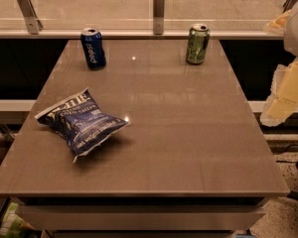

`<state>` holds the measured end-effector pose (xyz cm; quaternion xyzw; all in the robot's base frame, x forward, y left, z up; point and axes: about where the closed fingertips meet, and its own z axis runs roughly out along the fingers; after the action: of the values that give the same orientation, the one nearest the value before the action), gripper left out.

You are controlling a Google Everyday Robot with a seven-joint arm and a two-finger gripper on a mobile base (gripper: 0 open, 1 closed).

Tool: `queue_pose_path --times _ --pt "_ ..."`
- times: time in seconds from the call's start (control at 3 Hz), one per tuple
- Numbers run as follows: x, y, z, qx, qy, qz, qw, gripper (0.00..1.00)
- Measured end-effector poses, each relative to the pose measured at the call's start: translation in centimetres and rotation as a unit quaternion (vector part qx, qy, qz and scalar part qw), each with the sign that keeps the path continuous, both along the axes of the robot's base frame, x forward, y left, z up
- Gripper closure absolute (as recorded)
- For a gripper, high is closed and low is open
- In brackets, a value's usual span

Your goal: Move green can near blue chip bag

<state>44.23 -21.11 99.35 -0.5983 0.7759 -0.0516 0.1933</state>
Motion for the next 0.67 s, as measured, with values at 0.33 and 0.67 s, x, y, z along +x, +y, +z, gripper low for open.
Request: queue_pose_path --times 0.33,0.67 --pt "1.1 0.4 0.2 0.023 -0.028 -0.005 0.9993 0.0" --pt "2.7 0.8 0.1 0.064 -0.062 -0.022 0.9958 0.0"
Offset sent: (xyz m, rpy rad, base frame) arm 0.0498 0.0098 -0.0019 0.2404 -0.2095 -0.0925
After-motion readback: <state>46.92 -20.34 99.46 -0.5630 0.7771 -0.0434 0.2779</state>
